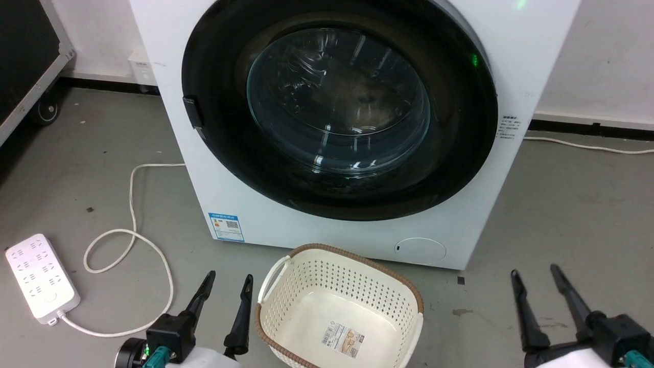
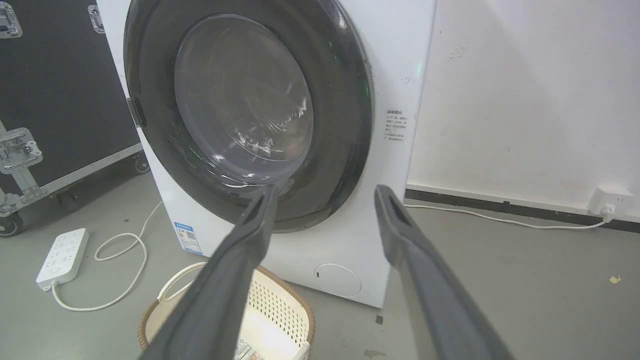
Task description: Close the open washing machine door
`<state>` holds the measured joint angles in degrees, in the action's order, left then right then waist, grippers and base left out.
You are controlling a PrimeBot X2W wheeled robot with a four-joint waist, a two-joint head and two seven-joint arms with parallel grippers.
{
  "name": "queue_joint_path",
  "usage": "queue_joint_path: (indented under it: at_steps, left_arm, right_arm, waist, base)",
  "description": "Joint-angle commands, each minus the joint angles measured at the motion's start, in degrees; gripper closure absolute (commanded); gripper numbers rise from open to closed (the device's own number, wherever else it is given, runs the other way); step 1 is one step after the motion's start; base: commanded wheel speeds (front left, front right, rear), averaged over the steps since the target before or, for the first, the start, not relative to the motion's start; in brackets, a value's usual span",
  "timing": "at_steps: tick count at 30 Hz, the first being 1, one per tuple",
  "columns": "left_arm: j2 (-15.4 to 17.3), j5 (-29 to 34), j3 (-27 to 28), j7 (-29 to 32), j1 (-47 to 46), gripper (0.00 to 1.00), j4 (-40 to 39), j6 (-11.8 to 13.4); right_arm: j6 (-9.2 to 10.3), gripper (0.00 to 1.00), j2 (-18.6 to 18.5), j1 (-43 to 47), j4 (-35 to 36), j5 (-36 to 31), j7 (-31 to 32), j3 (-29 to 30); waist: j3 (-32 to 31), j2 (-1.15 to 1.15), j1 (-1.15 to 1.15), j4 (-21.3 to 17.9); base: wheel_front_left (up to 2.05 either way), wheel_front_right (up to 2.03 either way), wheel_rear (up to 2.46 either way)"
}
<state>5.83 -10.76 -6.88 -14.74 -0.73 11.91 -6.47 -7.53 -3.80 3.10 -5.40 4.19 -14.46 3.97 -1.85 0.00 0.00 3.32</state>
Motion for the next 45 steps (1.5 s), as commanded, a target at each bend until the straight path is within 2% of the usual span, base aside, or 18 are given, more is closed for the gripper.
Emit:
queue_joint_path:
  at_steps: [1,7,8,45]
  left_arm:
    - [-0.3,0.1,-0.1,-0.3,0.9,0.0,-0.1,0.2]
    - [-0.4,1.1,-0.5,-0.3,0.8,0.0,-0.1,0.4]
    - [-0.3,0.8,-0.4,0.0,0.2,1.0,0.0,0.3]
    - [-1.2,4.3,2.3,5.3,0.4,1.0,-4.2,2.5]
  right_arm:
    - [0.04,0.0,0.4,0.9,0.0,-0.3,0.0,0.1]
    - [0.04,0.0,0.7,1.1,-0.4,-0.7,0.5,-0.3]
    - [0.0,1.0,0.4,0.3,-0.4,-0.3,0.5,-0.3]
    - [0.02,1.0,0.6,-0.9,1.7,-1.7,5.4,-1.6]
  waist:
    - [0.0,0.0,0.0,0.0]
    - [0.2,0.0,0.0,0.3]
    - [0.2,0.0,0.0,0.3]
    - [0.8,0.0,0.0,-1.0]
  base:
    - [0.0,0.0,0.0]
    - [0.0,0.0,0.0]
    - [0.0,0.0,0.0]
    - [0.0,0.0,0.0]
